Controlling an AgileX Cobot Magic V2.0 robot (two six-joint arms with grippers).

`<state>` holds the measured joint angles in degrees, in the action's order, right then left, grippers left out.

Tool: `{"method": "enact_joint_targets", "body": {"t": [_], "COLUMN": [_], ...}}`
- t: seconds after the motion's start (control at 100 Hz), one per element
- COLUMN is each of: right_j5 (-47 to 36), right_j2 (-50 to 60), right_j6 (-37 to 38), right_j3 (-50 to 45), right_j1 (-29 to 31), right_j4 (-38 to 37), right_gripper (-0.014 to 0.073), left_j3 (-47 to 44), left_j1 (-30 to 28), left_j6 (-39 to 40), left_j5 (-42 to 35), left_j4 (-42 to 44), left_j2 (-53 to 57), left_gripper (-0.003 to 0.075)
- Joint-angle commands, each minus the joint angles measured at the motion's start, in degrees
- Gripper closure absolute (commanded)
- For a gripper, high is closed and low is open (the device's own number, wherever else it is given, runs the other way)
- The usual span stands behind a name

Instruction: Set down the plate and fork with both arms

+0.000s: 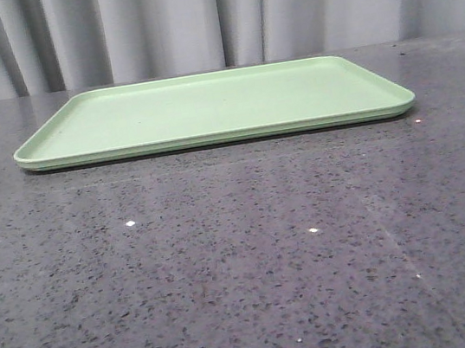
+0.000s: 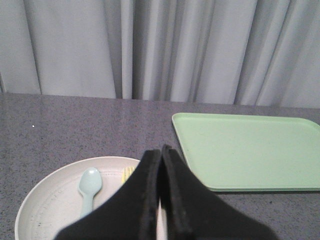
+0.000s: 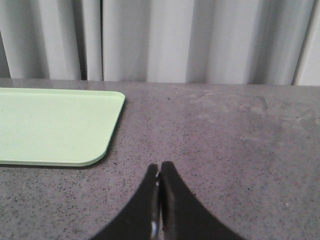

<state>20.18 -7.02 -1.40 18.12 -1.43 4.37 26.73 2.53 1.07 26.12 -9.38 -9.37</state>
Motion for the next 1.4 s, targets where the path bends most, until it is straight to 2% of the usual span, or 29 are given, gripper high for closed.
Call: {"method": "enact_joint_targets", "body": {"t": [0.0,0.16,0.33,0.55,0.87,0.97,1.04,1.14,1.19,1.23,1.28,1.39], "right_j5": [2.43,15.04,21.24,19.78,21.47,21.96,21.96,21.96,21.81,21.77,21.77,21.77], "right_j2": [-4.87,-12.16,-18.05,-18.91,-18.91,-18.91,-18.91,-18.91,-18.91,-18.91,-18.91,-18.91], "right_j6": [0.19,0.19,0.19,0.19,0.19,0.19,0.19,0.19,0.19,0.19,0.19,0.19], "right_j3": [6.99,16.43,23.24,24.01,23.95,23.95,23.95,23.95,23.95,23.95,23.95,23.95], "right_j1": [0.33,0.33,0.33,0.33,0.33,0.33,0.33,0.33,0.33,0.33,0.33,0.33], "right_j4": [0.28,0.28,0.63,0.63,0.63,0.63,0.63,0.63,0.63,0.63,0.63,0.63], "right_gripper": [0.0713,0.0713,0.0713,0.0713,0.0700,0.0609,0.0489,0.0272,0.0188,0.0137,0.0104,0.0102], "left_j3": [9.05,20.06,24.18,24.28,24.28,24.28,24.28,24.28,24.28,24.28,24.28,24.28], "left_j1": [-0.03,-0.03,-0.03,-0.03,-0.03,-0.03,-0.03,-0.03,-0.03,-0.03,-0.03,-0.03], "left_j6": [0.13,0.13,0.13,0.13,0.13,0.13,0.13,0.13,0.13,0.13,0.13,0.13], "left_j5": [5.17,18.95,25.64,29.44,28.95,28.84,28.59,28.37,28.11,28.00,28.00,28.36], "left_j4": [-0.89,-0.53,-0.53,-0.53,-0.53,-0.53,-0.53,-0.53,-0.53,-0.39,0.65,2.84], "left_j2": [-5.61,-14.14,-20.74,-23.06,-23.06,-23.06,-23.06,-23.06,-23.06,-23.06,-23.06,-23.06], "left_gripper": [0.0741,0.0741,0.0741,0.0741,0.0729,0.0624,0.0482,0.0229,0.0148,0.0113,0.0113,0.0117]}}
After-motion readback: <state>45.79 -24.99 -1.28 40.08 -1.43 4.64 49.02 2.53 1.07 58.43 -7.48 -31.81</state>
